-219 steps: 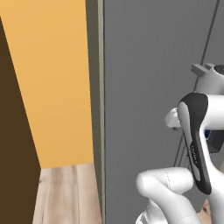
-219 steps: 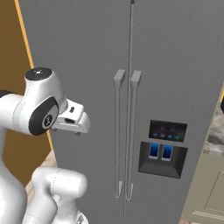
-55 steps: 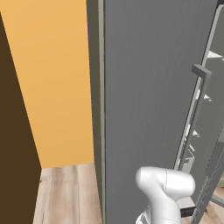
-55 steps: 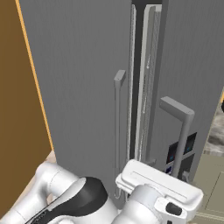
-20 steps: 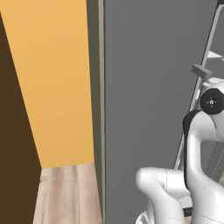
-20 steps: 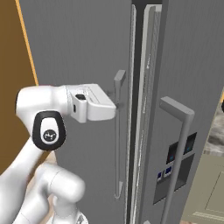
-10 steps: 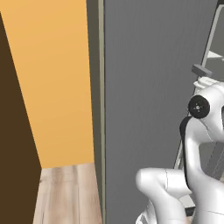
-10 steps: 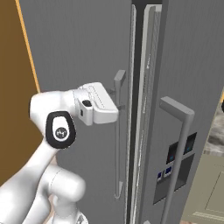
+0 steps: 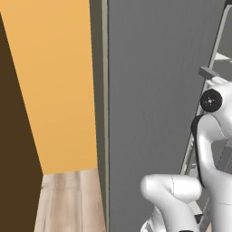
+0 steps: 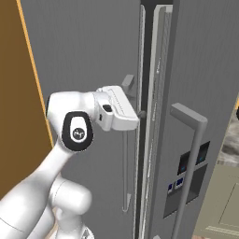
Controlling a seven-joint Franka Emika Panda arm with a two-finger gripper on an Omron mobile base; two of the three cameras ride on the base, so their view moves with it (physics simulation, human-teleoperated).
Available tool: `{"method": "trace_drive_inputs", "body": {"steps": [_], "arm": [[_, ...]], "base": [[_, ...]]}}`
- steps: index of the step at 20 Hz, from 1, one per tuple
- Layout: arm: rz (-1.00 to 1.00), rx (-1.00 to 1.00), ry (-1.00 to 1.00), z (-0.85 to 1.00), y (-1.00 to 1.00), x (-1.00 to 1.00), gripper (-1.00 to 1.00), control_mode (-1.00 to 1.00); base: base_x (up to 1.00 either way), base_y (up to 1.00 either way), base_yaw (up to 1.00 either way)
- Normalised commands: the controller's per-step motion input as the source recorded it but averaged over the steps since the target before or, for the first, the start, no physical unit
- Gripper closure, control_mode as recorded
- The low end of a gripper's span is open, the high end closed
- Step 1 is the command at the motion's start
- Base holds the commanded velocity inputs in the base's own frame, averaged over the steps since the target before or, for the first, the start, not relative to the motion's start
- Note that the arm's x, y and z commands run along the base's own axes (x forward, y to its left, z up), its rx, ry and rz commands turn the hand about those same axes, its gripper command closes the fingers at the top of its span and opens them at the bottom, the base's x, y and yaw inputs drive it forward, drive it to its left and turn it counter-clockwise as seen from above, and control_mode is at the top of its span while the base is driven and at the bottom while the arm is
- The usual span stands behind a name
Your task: Open the freezer door, pick up the ice cube tray from the freezer, and place it on the dining counter.
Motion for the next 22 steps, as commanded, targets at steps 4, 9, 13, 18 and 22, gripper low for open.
{"method": "trace_drive_inputs", "body": {"steps": [4,9,13,18,22], "arm": [[-0.02,0.01,0.0,-0.19,-0.05,0.16,-1.0,-1.0],[-0.06,0.0,-0.07,-0.3,-0.03,0.09,-1.0,-1.0],[-0.1,0.0,-0.12,-0.2,-0.07,0.06,-1.0,-1.0],[-0.04,0.0,-0.05,-0.07,-0.16,0.1,-1.0,-1.0],[0.0,0.0,-0.04,-0.08,-0.3,0.08,-1.0,-1.0]], "base": [[0.0,0.0,0.0],[0.0,0.0,0.0],[0.0,0.0,0.0],[0.0,0.0,0.0],[0.0,0.0,0.0]]}}
